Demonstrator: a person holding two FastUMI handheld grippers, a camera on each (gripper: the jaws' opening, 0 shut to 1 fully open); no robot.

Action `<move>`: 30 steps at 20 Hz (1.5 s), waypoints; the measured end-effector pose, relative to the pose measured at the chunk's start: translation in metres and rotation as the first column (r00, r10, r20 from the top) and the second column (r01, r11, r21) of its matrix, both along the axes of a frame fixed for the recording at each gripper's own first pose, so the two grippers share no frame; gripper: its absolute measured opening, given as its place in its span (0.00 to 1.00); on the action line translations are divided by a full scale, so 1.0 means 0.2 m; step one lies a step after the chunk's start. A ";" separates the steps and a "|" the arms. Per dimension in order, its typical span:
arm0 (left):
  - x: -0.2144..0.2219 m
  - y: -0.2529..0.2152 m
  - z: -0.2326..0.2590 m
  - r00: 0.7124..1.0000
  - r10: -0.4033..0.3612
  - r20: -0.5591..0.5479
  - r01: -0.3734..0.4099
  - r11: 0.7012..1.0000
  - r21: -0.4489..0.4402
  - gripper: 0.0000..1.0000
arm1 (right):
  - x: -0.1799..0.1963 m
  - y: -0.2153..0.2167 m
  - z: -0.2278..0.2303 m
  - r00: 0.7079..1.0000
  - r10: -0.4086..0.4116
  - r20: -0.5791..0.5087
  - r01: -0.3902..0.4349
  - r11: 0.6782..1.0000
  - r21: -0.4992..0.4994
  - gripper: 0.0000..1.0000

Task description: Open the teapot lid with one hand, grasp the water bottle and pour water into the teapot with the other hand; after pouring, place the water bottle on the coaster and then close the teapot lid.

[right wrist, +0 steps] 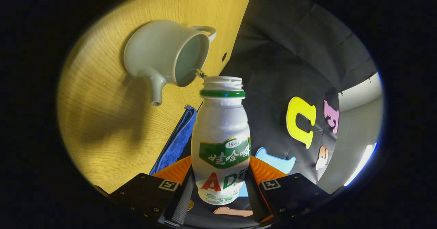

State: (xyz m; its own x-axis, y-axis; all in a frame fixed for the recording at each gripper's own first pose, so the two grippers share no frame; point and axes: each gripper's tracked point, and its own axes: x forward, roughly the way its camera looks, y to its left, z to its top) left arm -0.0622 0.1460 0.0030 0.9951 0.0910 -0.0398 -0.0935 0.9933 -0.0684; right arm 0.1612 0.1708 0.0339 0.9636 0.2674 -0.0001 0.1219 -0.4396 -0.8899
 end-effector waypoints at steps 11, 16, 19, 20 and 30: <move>0.00 0.00 -0.01 1.000 -0.003 -0.004 0.003 1.000 0.001 0.13 | -0.02 0.04 0.05 0.997 0.044 0.058 -0.039 0.996 -0.084 0.72; 0.00 0.00 -0.02 1.000 -0.004 -0.008 0.004 1.000 -0.001 0.13 | -0.01 0.05 0.05 0.996 0.057 0.071 -0.051 0.995 -0.082 0.72; 0.00 0.00 -0.02 1.000 -0.005 -0.013 0.005 1.000 -0.002 0.13 | -0.01 0.05 0.04 0.997 0.058 0.058 -0.054 0.996 -0.072 0.72; 0.00 -0.01 -0.03 1.000 -0.005 -0.013 0.005 1.000 -0.004 0.13 | -0.01 0.05 0.04 0.997 0.058 0.050 -0.054 0.996 -0.065 0.72; 0.00 0.03 0.05 1.000 0.007 0.020 -0.007 1.000 -0.003 0.13 | 0.01 -0.05 -0.09 0.993 0.053 -0.108 -0.015 0.944 0.329 0.72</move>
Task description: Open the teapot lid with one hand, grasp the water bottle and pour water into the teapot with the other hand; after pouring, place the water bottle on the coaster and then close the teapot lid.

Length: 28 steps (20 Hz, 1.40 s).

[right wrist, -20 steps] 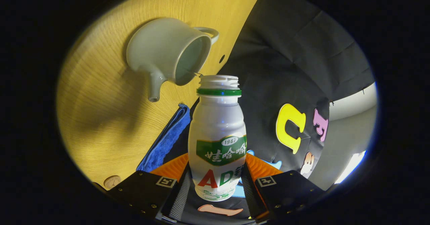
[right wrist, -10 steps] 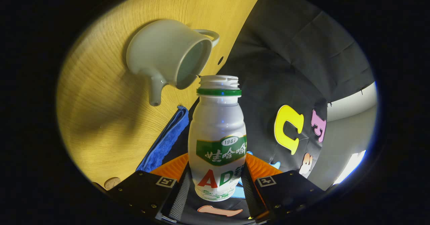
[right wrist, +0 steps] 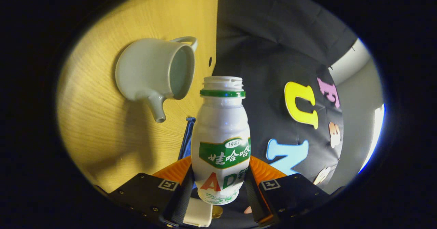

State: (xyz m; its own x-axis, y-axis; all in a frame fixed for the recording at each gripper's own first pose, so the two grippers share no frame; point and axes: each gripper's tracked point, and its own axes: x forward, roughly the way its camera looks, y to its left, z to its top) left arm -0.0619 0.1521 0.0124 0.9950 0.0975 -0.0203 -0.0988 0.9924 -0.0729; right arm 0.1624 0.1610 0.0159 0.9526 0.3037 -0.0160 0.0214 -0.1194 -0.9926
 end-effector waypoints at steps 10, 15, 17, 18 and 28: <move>0.26 0.14 0.17 0.997 -0.030 0.064 0.033 0.999 -0.038 0.13 | -0.17 -0.21 0.12 0.982 0.016 -0.189 0.105 0.786 0.609 0.72; 0.50 0.02 0.26 0.985 -0.143 0.095 0.150 0.986 -0.071 0.17 | -0.36 -0.43 0.15 0.949 0.027 -0.314 0.242 0.576 0.781 0.72; 0.61 -0.01 0.25 0.982 -0.170 0.087 0.178 0.980 -0.086 0.17 | -0.40 -0.50 0.10 0.928 0.031 -0.372 0.306 0.511 0.804 0.72; 0.67 -0.03 0.23 0.981 -0.181 0.075 0.188 0.978 -0.090 0.17 | -0.42 -0.53 0.07 0.918 0.040 -0.394 0.329 0.478 0.814 0.72; 1.04 -0.20 -0.05 0.979 -0.189 -0.074 0.190 0.982 0.008 0.17 | -0.47 -0.78 -0.09 0.888 0.043 -0.458 0.427 0.296 0.855 0.72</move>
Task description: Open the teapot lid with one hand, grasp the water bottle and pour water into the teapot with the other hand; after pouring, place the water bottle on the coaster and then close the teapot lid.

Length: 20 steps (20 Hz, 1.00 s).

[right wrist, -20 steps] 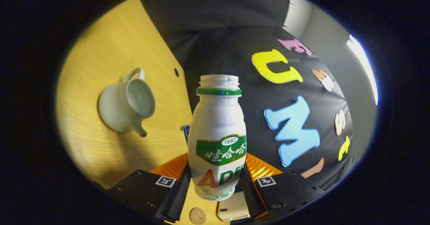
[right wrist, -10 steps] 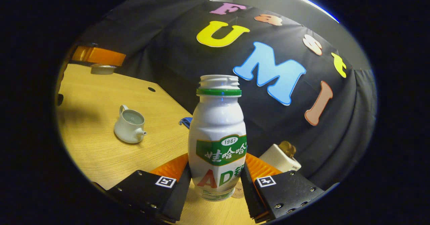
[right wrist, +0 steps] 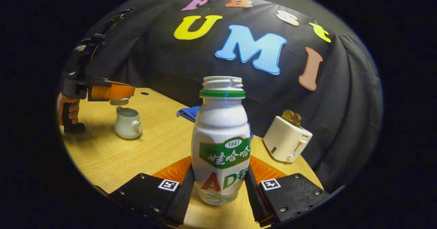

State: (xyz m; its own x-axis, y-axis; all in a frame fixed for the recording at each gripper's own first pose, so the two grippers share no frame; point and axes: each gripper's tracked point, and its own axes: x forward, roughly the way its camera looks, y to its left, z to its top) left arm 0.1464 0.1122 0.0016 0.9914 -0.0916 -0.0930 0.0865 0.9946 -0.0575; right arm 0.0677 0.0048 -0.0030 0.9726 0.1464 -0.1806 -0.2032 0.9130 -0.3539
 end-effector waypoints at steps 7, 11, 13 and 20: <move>0.10 -0.07 -0.08 0.999 -0.003 -0.033 0.004 0.999 0.049 0.17 | 0.02 -0.04 0.00 1.000 -0.009 0.017 0.009 1.000 0.030 0.72; 0.12 -0.09 -0.12 0.999 -0.005 -0.047 0.008 0.998 0.063 0.17 | 0.03 -0.07 -0.04 1.000 -0.022 -0.002 0.023 0.999 0.047 0.72; 0.12 -0.10 -0.14 0.998 -0.004 -0.058 0.008 0.998 0.064 0.17 | 0.03 -0.08 -0.04 1.000 -0.027 -0.003 0.027 0.998 0.048 0.72; 0.12 -0.11 -0.15 0.999 -0.002 -0.050 0.005 0.998 0.066 0.18 | 0.04 -0.12 -0.04 0.999 -0.040 -0.003 0.040 0.996 0.079 0.72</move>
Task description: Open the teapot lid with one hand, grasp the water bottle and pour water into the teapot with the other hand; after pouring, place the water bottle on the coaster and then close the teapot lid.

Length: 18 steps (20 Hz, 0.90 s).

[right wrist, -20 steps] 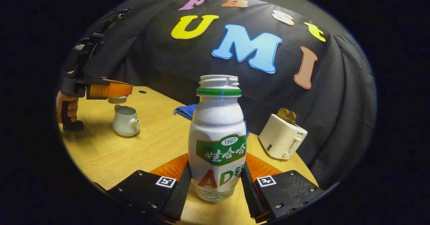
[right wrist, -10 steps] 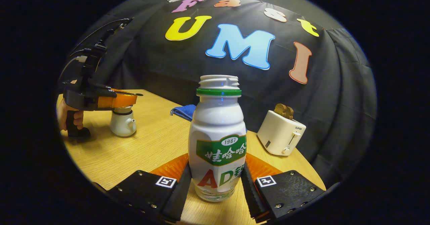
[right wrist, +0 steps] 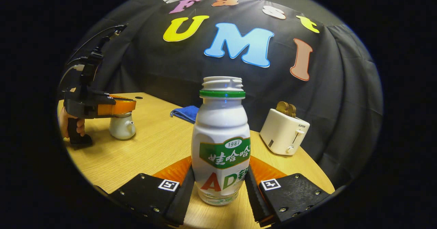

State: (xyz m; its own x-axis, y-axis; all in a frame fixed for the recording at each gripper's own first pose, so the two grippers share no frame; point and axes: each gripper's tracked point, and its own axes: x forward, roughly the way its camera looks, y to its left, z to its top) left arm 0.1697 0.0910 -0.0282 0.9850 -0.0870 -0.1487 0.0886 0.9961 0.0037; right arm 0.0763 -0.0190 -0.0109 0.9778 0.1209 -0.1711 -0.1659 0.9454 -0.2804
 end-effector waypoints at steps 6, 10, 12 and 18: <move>-0.03 0.01 0.12 0.998 0.015 0.061 -0.017 0.999 0.033 0.67 | 0.03 -0.09 0.05 0.999 -0.048 0.019 0.047 0.997 0.065 0.72; -0.14 0.00 0.30 0.992 0.024 0.127 -0.023 1.000 -0.006 0.85 | 0.13 -0.23 0.06 0.995 -0.101 -0.001 0.100 0.981 0.167 0.72; -0.24 -0.04 0.44 0.982 0.012 0.187 -0.008 1.000 -0.019 0.89 | 0.19 -0.29 0.07 0.993 -0.115 -0.017 0.115 0.965 0.234 0.70; -0.44 -0.09 0.62 0.956 -0.011 0.294 0.014 1.000 -0.007 0.95 | 0.40 -0.36 0.14 0.990 -0.134 0.035 0.125 0.974 0.191 0.72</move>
State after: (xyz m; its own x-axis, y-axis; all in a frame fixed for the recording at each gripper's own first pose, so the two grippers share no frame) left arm 0.0821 0.0724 0.0950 0.9840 -0.0999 0.1477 0.0977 0.9950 0.0225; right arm 0.1561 -0.0907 0.0162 0.9937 0.0178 -0.1107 -0.0291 0.9945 -0.1006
